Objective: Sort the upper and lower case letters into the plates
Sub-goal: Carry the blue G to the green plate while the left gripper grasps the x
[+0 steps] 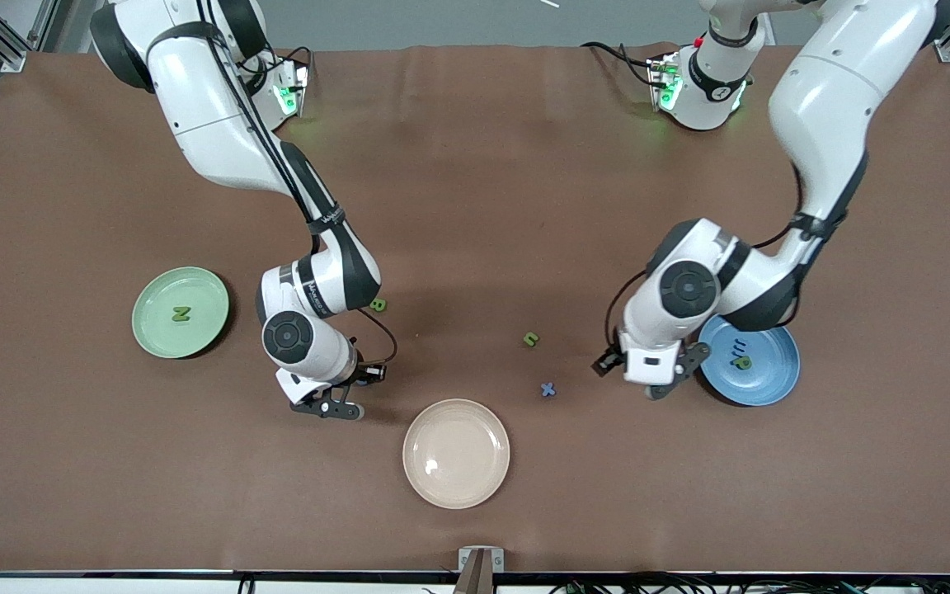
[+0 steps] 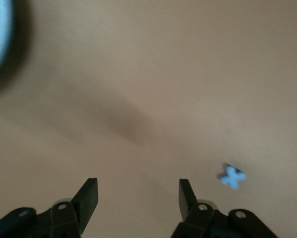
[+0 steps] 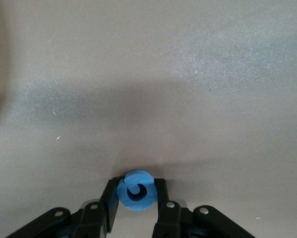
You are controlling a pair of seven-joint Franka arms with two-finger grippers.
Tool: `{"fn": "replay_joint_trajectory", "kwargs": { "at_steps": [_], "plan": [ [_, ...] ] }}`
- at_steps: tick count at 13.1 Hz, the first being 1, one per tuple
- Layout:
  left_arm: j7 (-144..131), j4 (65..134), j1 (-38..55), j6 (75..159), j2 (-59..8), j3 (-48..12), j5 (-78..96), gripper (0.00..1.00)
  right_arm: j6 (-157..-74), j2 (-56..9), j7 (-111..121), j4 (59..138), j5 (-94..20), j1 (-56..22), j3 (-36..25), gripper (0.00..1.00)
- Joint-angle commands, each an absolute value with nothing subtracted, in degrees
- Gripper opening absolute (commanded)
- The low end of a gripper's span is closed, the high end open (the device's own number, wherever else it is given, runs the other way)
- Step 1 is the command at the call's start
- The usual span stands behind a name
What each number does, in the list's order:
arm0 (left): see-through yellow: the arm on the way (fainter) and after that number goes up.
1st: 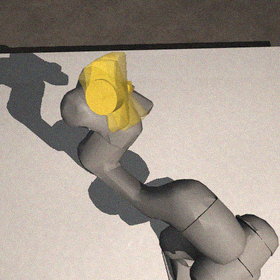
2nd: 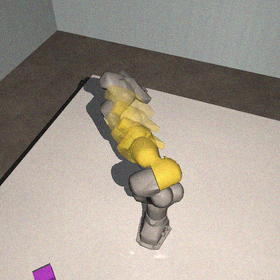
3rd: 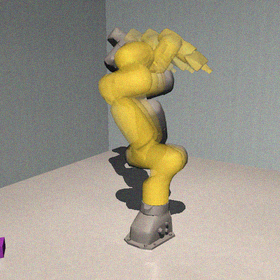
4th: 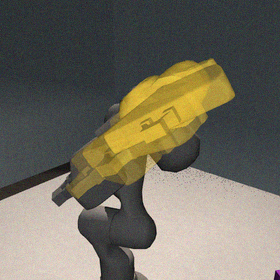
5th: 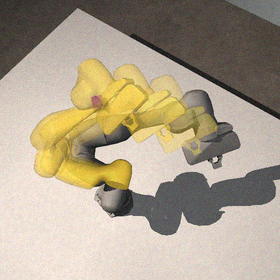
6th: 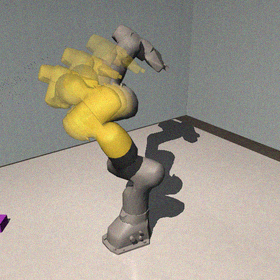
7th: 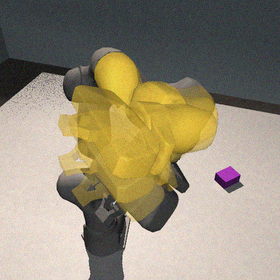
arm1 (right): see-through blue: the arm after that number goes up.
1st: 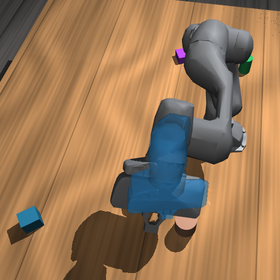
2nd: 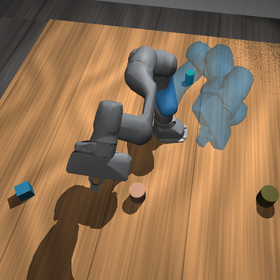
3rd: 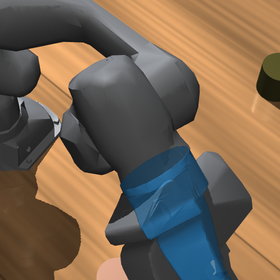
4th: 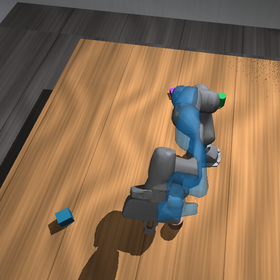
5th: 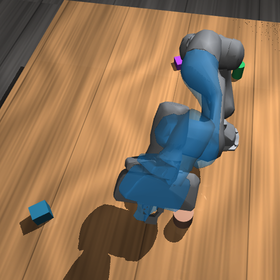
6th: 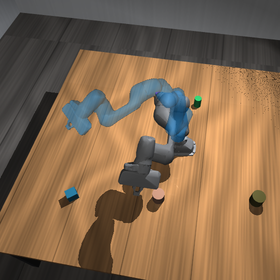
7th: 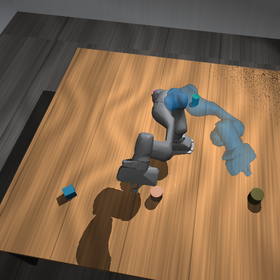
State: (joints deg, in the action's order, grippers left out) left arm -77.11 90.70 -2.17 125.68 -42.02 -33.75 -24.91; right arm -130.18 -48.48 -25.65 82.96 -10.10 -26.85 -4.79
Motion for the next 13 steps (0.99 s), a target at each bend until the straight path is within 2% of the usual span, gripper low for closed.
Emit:
{"fn": "replay_joint_trajectory", "kwargs": {
  "at_steps": [1, 2, 4, 6, 9, 11, 13],
  "plan": [
    [-77.25, 83.34, 5.67, 125.68, -46.92, -28.42, -25.05, 0.68, -129.82, -47.82, -25.76, 82.62, -9.58, -26.46, -5.18, 0.16],
    [-77.95, 80.88, 9.80, 126.21, -48.15, -24.21, -24.70, 0.66, -127.64, -45.81, -25.40, 83.57, -9.58, -26.11, -5.19, 0.16],
    [-80.15, 75.01, 15.79, 126.65, -51.83, -18.74, -24.43, 0.64, -116.51, -39.85, -22.87, 84.72, -9.58, -23.31, -5.27, 0.16],
    [-80.59, 72.25, 16.96, 128.48, -53.70, -18.02, -24.26, 0.62, -111.46, -31.34, -17.09, 90.75, -9.49, -19.53, -5.27, 0.16],
    [-83.65, 71.98, 18.18, 135.67, -55.62, -17.93, -20.93, 0.60, -111.97, -21.55, -3.12, 102.54, -8.62, -11.02, -5.27, 0.16],
    [-84.90, 71.55, 18.54, 136.76, -56.60, -17.93, -20.57, 0.60, -112.67, -20.04, 5.94, 105.72, -7.30, -4.86, -5.36, 0.16],
    [-84.99, 71.80, 18.63, 135.80, -56.95, -17.75, -19.34, 0.58, -118.18, -17.94, 10.09, 111.15, -4.49, -0.38, -5.27, 0.16]
  ]
}}
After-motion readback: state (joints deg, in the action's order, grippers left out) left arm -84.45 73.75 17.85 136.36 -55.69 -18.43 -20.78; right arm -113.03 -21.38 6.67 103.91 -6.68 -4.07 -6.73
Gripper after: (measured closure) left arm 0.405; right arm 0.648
